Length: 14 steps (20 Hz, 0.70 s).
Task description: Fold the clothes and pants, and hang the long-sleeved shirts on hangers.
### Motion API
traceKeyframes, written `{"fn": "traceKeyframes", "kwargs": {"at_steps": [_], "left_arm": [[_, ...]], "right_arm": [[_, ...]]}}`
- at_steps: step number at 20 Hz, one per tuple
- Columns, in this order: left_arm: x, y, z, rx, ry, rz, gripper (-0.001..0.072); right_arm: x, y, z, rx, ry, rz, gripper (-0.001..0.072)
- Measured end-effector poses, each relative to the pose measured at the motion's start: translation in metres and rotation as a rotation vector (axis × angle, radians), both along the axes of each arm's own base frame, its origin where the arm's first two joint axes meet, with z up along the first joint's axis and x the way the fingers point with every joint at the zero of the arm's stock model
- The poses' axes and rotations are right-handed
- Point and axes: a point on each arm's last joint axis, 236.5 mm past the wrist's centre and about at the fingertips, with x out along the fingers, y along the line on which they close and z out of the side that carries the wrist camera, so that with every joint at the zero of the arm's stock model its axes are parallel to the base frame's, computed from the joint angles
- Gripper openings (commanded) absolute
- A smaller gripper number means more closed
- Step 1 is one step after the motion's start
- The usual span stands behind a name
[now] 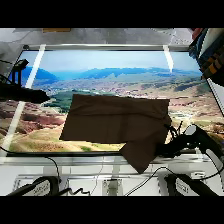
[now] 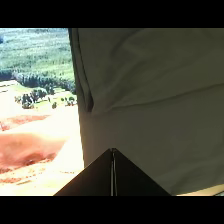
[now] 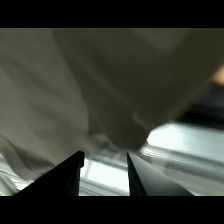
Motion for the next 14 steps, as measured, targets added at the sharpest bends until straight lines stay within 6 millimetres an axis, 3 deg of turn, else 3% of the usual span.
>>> {"fn": "traceKeyframes", "kwargs": {"at_steps": [2,6,11,14], "left_arm": [[0.000,0.000,0.000,0.000,-0.001,0.000,0.0012],[0.000,0.000,0.000,0.000,-0.001,0.001,0.0012],[-0.001,0.003,-0.006,0.000,0.015,0.008,0.0012],[-0.015,0.010,-0.030,-0.009,0.086,0.026,0.0012]], "right_arm": [[0.016,0.008,-0.002,0.033,-0.052,-0.026,0.0301],[0.050,0.009,-0.007,0.038,-0.189,-0.055,0.0012],[0.077,0.006,0.009,0.038,-0.286,-0.031,0.0012],[0.086,0.009,0.028,0.060,-0.320,-0.015,0.0011]]}}
